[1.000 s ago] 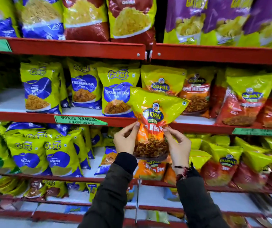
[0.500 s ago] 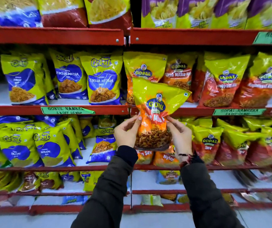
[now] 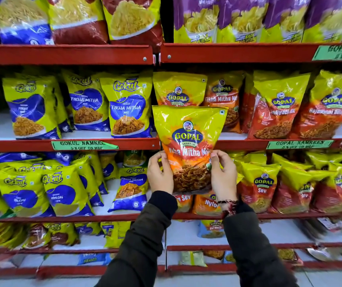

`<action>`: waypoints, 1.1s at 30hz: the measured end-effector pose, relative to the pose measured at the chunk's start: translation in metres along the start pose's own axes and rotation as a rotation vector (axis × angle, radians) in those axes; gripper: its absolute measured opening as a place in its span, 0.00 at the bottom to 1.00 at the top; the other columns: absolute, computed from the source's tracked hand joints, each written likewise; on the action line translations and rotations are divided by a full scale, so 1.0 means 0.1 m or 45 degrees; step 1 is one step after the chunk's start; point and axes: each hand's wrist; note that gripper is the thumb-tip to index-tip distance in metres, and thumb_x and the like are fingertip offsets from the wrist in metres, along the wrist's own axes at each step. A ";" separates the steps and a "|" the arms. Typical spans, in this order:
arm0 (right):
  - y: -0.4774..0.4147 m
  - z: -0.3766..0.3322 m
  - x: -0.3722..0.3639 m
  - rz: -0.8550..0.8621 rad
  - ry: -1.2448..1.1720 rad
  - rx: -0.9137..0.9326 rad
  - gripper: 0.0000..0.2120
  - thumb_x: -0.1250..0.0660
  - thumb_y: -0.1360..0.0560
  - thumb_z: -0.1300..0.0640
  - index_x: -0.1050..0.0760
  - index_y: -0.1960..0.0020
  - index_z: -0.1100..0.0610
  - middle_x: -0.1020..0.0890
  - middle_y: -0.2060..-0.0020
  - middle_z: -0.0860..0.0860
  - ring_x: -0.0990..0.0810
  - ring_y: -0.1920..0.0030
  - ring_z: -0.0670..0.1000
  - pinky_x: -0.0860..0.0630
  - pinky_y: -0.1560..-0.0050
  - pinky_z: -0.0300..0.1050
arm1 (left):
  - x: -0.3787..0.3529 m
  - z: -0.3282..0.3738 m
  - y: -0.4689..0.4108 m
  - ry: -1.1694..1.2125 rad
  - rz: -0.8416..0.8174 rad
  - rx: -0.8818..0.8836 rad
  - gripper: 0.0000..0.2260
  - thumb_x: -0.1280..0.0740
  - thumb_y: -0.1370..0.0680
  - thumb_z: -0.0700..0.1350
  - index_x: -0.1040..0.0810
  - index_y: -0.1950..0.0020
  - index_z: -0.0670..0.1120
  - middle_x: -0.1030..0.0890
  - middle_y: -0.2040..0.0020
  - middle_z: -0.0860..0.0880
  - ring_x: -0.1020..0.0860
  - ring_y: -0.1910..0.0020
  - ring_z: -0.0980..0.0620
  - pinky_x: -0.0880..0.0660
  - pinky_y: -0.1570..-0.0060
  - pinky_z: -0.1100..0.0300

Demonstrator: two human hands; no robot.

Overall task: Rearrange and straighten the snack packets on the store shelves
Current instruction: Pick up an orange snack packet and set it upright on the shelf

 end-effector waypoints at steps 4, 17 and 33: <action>-0.02 -0.03 -0.01 0.014 -0.124 -0.055 0.09 0.43 0.19 0.57 0.25 0.43 0.58 0.23 0.60 0.52 0.28 0.60 0.56 0.29 0.67 0.36 | 0.00 0.01 -0.06 -0.009 0.015 0.033 0.12 0.44 0.19 0.44 0.24 0.43 0.42 0.21 0.43 0.43 0.24 0.47 0.50 0.27 0.45 0.57; -0.13 0.05 0.00 0.009 -0.380 -0.220 0.06 0.38 0.21 0.55 0.24 0.47 0.53 0.22 0.57 0.43 0.24 0.55 0.42 0.30 0.53 0.34 | 0.04 0.25 -0.13 0.342 -0.207 0.202 0.16 0.33 0.27 0.60 0.20 0.44 0.54 0.17 0.43 0.52 0.21 0.42 0.55 0.25 0.40 0.55; -0.33 -0.12 0.15 -0.158 -0.678 -0.520 0.06 0.30 0.26 0.50 0.19 0.55 0.52 0.17 0.55 0.52 0.21 0.55 0.54 0.27 0.57 0.48 | 0.03 0.43 -0.13 0.546 0.180 0.233 0.12 0.27 0.28 0.46 0.16 0.48 0.42 0.15 0.54 0.47 0.18 0.53 0.58 0.21 0.52 0.69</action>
Point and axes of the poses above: each hand's wrist, its own y-axis away from the middle knuckle, its own x-axis out of the back of the hand, z = x × y
